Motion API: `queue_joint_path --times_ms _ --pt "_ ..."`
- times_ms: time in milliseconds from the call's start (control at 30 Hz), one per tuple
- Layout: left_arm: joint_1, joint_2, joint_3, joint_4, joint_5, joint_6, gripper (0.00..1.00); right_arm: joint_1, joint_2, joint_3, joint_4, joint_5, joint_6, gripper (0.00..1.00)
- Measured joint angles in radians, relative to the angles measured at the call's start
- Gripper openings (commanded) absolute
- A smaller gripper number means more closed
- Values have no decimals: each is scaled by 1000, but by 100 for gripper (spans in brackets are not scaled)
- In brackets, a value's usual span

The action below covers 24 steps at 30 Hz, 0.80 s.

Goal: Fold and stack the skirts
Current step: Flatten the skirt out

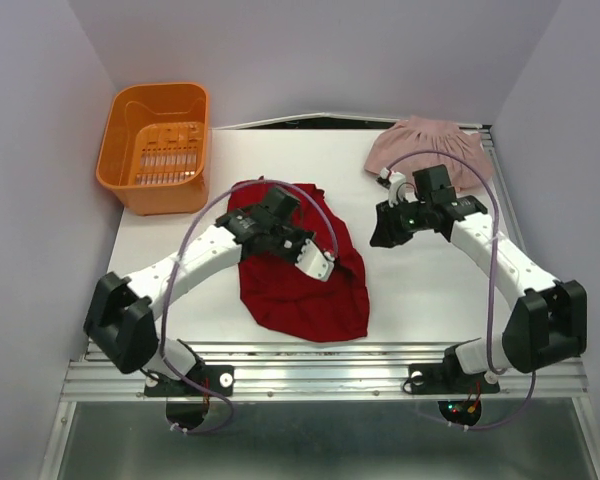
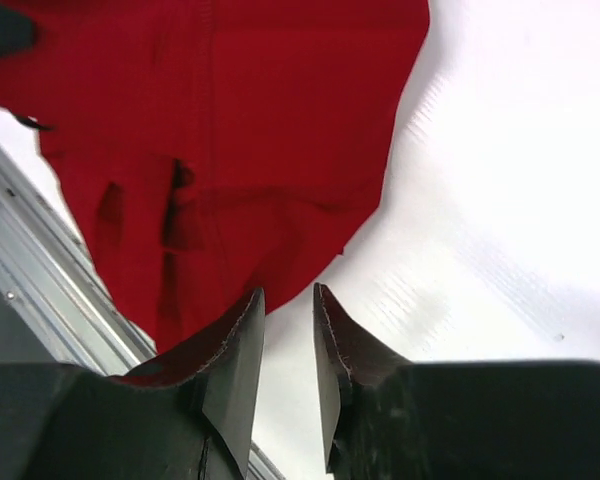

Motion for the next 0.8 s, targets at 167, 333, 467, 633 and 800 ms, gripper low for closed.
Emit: queue_joint_path --times_ms 167,333,467,633,800 --pt "76 -154 127 -5 99 -155 0 0 -69 31 -1 -106 5 33" --pt "182 -245 212 31 236 -377 0 13 -15 43 24 -184 42 33" --pt "259 -242 243 74 314 -558 0 16 124 42 68 -136 57 32" --pt "308 -199 267 86 347 -697 0 15 200 39 66 -85 80 46" --pt "324 -124 268 127 338 -819 0 15 14 -12 121 -194 121 69"
